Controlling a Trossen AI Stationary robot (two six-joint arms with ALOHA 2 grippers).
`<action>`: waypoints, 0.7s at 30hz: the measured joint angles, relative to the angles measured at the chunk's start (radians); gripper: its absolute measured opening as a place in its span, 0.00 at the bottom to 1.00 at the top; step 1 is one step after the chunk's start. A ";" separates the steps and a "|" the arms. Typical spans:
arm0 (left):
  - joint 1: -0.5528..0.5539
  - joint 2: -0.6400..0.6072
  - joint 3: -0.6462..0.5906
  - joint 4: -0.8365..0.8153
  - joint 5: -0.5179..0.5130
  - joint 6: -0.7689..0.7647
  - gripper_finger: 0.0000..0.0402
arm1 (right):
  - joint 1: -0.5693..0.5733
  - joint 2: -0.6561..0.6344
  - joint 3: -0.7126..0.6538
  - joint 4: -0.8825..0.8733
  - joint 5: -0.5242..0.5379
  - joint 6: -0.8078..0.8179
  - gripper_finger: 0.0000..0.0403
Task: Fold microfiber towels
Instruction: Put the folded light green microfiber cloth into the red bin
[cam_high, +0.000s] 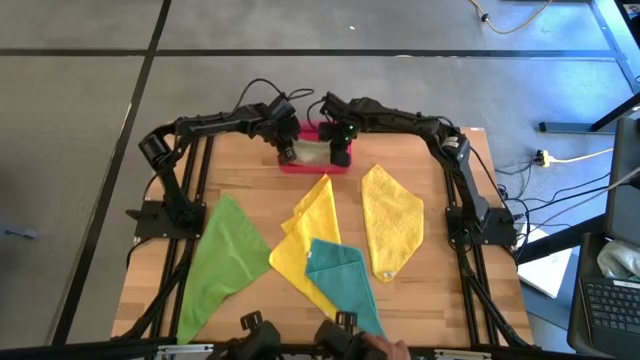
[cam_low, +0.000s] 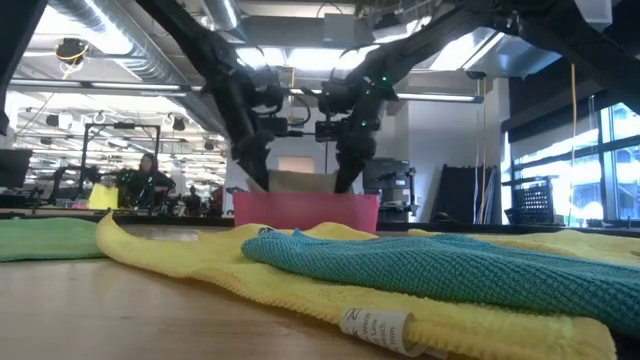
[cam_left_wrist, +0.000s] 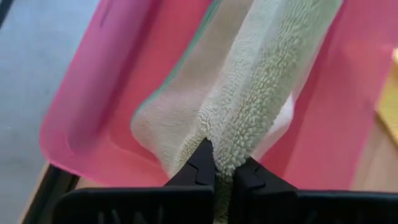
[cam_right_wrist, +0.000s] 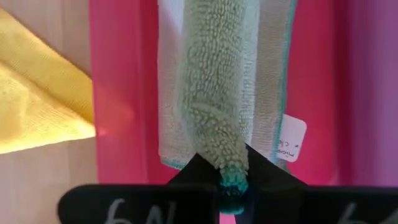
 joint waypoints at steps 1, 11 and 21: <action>0.004 0.015 0.001 -0.001 0.003 0.000 0.00 | -0.004 0.000 0.000 0.002 0.000 0.000 0.03; 0.006 0.084 0.002 0.020 -0.014 0.000 0.05 | -0.036 0.001 -0.001 0.018 0.003 -0.003 0.04; 0.034 0.085 0.070 0.021 -0.075 0.053 0.25 | -0.047 0.001 -0.003 0.010 0.093 -0.003 0.24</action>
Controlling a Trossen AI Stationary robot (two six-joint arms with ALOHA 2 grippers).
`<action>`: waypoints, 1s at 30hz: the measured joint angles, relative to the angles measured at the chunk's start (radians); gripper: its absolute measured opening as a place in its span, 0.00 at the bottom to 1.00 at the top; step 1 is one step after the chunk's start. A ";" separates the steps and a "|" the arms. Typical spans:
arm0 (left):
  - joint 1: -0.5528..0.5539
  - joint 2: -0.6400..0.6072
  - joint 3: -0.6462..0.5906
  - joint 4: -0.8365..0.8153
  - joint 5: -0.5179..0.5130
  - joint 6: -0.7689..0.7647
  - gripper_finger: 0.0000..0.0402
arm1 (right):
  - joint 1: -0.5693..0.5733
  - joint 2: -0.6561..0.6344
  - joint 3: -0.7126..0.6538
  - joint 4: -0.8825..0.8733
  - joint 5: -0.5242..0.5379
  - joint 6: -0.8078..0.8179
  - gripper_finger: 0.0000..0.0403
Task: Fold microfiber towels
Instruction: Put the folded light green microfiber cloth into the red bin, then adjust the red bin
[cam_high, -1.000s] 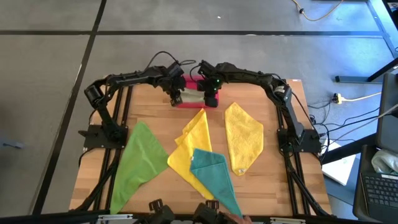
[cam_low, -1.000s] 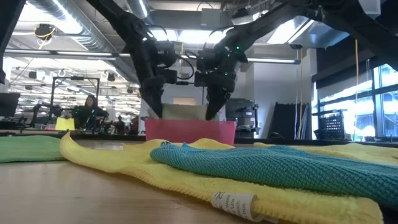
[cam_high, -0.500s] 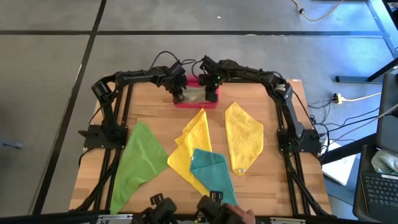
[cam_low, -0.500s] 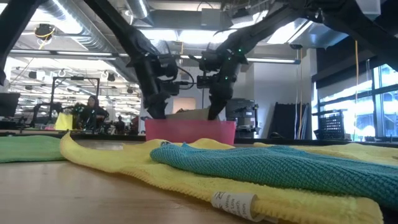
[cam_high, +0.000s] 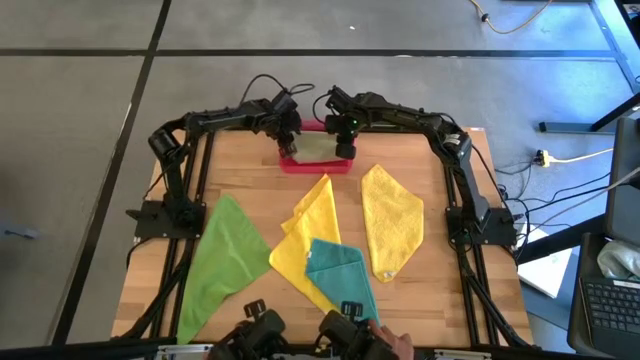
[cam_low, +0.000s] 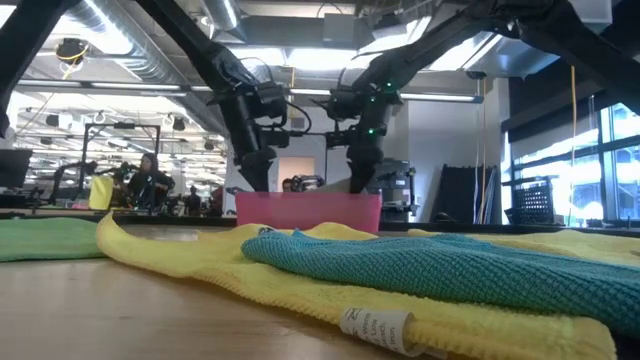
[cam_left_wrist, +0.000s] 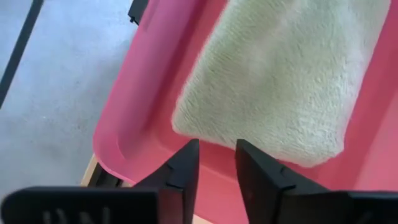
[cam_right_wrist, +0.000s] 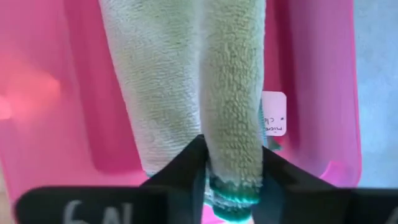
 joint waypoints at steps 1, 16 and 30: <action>0.003 0.000 0.001 -0.001 0.003 0.000 0.27 | -0.001 0.000 0.000 0.002 -0.002 0.000 0.26; 0.023 -0.054 0.004 -0.153 0.011 -0.010 0.32 | -0.007 0.001 0.142 -0.077 0.054 0.108 0.41; 0.032 -0.362 0.004 -0.165 0.018 -0.238 0.32 | 0.019 0.001 0.188 0.095 -0.380 0.368 0.36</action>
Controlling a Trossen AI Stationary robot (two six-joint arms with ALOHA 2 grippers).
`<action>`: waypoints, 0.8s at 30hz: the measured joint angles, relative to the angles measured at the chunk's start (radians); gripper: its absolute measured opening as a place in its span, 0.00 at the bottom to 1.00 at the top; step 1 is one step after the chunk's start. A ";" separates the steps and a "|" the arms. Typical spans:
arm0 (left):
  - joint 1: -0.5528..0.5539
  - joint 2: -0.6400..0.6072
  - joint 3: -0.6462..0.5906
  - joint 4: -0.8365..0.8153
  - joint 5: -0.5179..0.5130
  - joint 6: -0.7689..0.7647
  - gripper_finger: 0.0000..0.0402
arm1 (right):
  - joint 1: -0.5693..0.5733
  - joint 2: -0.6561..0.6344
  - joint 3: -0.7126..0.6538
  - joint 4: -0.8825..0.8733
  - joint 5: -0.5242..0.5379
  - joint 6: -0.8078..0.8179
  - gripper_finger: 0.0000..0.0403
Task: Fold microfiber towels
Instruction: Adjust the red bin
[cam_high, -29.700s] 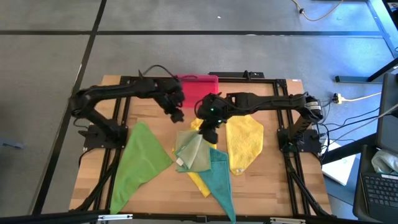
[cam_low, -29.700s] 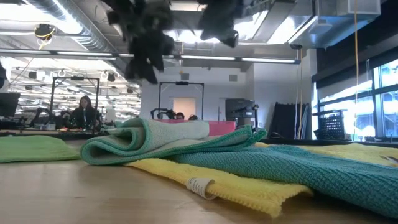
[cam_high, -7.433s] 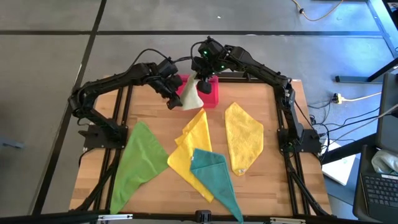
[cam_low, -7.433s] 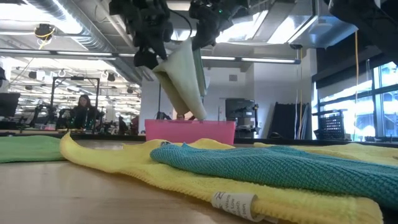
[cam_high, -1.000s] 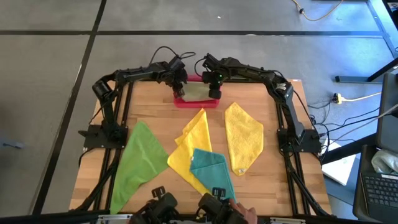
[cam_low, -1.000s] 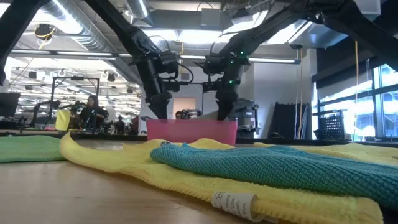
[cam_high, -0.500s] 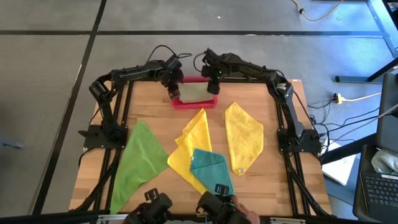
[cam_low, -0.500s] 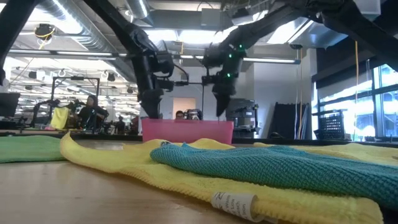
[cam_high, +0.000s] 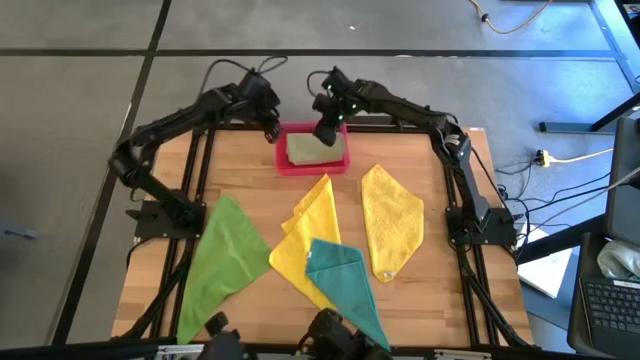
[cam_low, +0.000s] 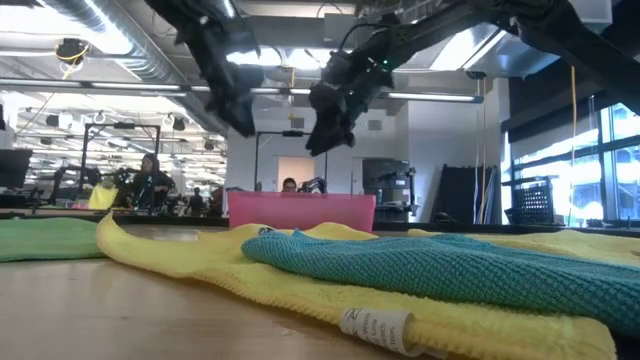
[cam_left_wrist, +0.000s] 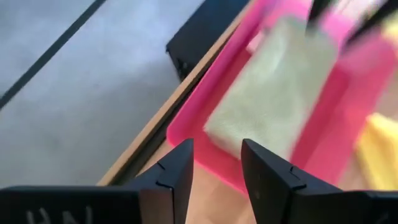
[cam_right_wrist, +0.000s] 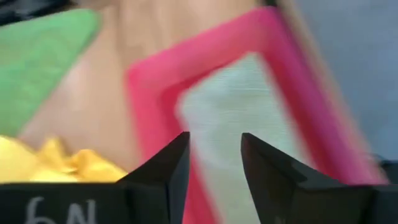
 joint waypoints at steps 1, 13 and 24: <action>-0.005 -0.023 0.000 -0.002 0.012 -0.028 0.32 | 0.011 0.000 -0.010 0.008 -0.021 0.013 0.35; -0.075 -0.225 0.000 -0.158 0.025 -0.145 0.32 | 0.191 0.014 -0.035 -0.076 -0.078 -0.030 0.24; -0.160 -0.333 0.000 -0.270 0.030 -0.308 0.32 | 0.270 0.160 -0.065 0.002 0.165 0.019 0.10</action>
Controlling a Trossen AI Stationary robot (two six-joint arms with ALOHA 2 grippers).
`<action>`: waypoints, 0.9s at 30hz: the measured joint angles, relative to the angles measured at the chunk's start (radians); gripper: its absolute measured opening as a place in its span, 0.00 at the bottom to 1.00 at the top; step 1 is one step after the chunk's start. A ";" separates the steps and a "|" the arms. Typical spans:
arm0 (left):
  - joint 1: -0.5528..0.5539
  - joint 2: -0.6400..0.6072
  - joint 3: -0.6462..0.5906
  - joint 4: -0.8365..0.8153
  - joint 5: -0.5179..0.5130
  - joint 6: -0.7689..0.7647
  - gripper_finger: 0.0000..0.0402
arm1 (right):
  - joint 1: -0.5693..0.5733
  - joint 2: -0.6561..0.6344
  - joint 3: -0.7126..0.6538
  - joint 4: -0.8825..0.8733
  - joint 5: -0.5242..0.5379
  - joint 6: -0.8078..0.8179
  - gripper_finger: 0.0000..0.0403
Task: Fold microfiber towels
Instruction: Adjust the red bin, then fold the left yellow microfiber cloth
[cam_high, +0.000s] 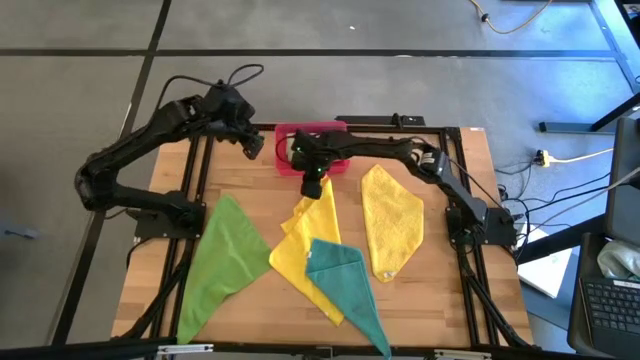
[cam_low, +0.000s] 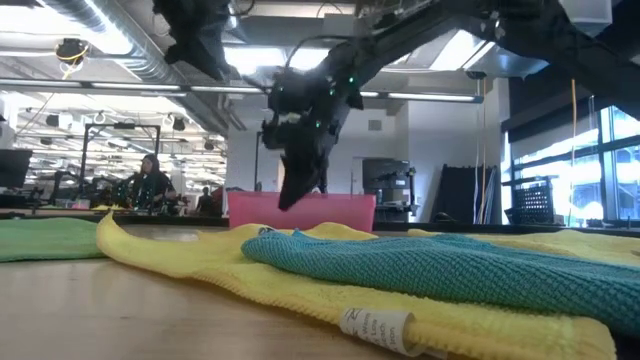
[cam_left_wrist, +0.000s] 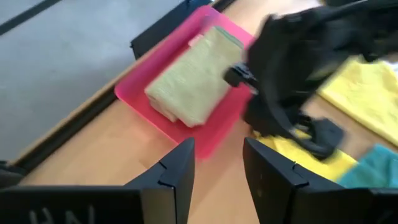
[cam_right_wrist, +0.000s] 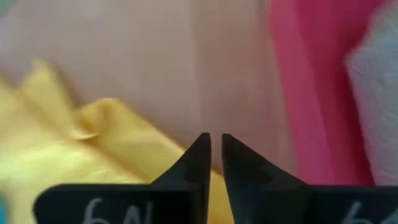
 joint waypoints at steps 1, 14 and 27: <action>-0.013 -0.012 0.000 -0.019 -0.003 -0.005 0.32 | -0.001 0.005 0.000 0.005 0.025 0.008 0.09; -0.131 -0.084 0.000 -0.106 -0.092 -0.079 0.30 | -0.062 0.009 0.000 0.083 0.056 0.033 0.05; -0.188 -0.085 -0.114 -0.140 -0.075 -0.058 0.30 | -0.050 -0.015 0.011 -0.016 -0.231 0.070 0.02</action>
